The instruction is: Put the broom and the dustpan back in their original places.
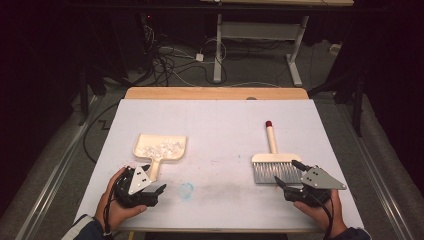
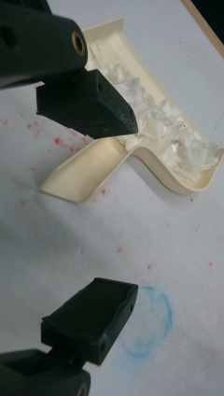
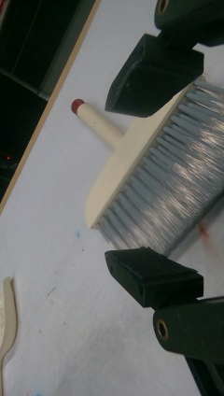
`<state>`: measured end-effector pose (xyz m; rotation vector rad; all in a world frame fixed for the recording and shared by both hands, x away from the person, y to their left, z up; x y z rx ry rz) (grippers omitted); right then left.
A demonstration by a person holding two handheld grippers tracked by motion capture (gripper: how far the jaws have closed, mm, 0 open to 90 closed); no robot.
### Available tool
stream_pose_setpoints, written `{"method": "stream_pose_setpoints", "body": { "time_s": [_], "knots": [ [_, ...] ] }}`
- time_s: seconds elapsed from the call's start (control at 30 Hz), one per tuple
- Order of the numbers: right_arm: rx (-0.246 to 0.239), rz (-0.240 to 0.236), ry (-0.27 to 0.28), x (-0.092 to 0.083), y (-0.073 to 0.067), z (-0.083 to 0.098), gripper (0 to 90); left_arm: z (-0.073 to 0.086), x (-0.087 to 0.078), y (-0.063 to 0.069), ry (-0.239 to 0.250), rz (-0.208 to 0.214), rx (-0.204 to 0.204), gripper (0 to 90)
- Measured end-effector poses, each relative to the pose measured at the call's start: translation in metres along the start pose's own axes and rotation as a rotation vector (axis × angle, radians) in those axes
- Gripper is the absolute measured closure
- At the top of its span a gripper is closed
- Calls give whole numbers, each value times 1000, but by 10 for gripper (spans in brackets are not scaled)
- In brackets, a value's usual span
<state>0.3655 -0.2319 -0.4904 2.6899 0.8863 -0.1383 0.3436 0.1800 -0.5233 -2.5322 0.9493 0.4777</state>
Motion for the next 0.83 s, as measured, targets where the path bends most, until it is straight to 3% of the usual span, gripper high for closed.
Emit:
{"method": "stream_pose_setpoints", "body": {
  "time_s": [0.63, 0.83],
  "knots": [
    [-15, 6, 2, 0, -1, -1, 239, -1, 2, 1, -1, 4, 10, 198],
    [-16, 34, 24, -3, 4, -4, 240, -2, 4, 1, -2, 5, 14, 198]
  ]
}}
Point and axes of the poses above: each handheld gripper's, and its own axes: x roughly forward along the jaws, z roughly out of its underside, y roughly to its right, the point moved 9 cm from there along x, roughly forward along the jaws, and after that the axes turned 15 degrees about y, right-handed, at the moved point
